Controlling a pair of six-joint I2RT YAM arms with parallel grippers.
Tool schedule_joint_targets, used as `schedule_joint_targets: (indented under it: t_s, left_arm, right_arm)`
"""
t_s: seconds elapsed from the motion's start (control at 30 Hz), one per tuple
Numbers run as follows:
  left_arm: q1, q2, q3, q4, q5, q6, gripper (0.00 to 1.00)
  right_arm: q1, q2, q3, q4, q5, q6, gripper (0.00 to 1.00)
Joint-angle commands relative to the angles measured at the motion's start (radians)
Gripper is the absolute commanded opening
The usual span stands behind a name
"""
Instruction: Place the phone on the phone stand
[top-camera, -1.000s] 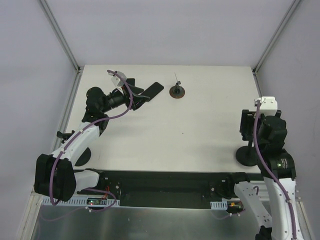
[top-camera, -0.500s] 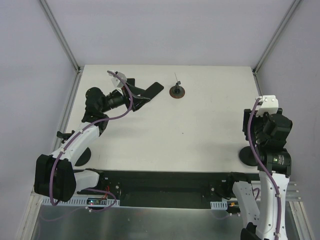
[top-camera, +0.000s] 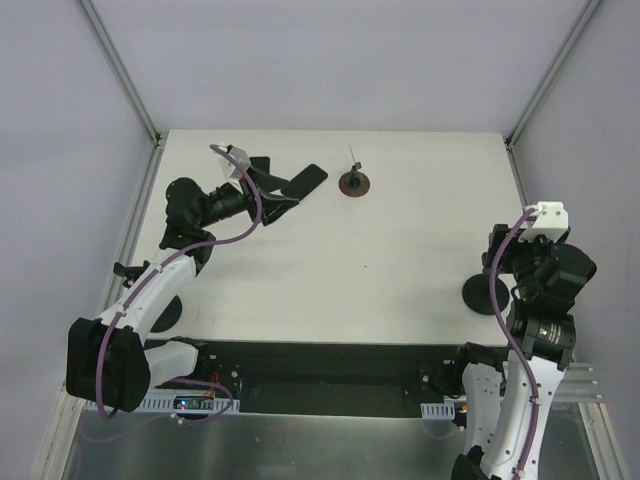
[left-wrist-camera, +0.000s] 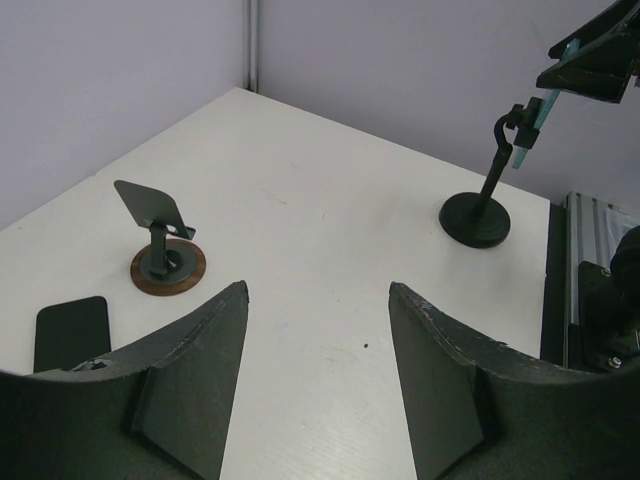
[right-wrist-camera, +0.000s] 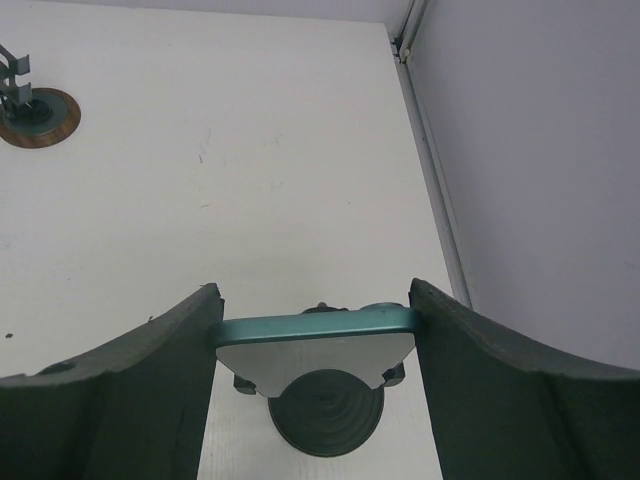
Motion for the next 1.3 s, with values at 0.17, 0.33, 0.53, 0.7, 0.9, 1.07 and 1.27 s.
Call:
schedule_joint_targets:
  t_s: [0.17, 0.33, 0.53, 0.7, 0.9, 1.07, 1.27]
  left_arm:
    - [0.017, -0.032, -0.011, 0.052, 0.028, 0.020, 0.57]
    - [0.019, -0.032, -0.013, 0.058, 0.037, 0.014, 0.57]
    - [0.026, -0.043, -0.020, 0.069, 0.043, 0.005, 0.57]
    - [0.034, -0.045, -0.022, 0.074, 0.052, -0.002, 0.57]
    - [0.040, -0.058, -0.028, 0.077, 0.061, -0.005, 0.57]
    - [0.048, -0.057, -0.036, 0.133, 0.084, -0.041, 0.57]
    - [0.051, -0.060, -0.042, 0.155, 0.097, -0.063, 0.57]
  right_arm:
    - [-0.045, -0.094, -0.099, 0.134, 0.034, -0.037, 0.00]
    - [-0.047, -0.085, -0.098, 0.134, 0.070, -0.032, 0.00]
    - [-0.081, -0.002, -0.084, 0.177, 0.053, -0.023, 0.00]
    - [-0.105, 0.033, -0.081, 0.194, 0.055, -0.025, 0.00]
    - [-0.122, -0.005, -0.139, 0.194, 0.007, 0.056, 0.00]
    - [-0.137, 0.004, -0.145, 0.194, -0.067, 0.144, 0.00]
    - [-0.168, 0.036, -0.156, 0.210, -0.119, 0.195, 0.00]
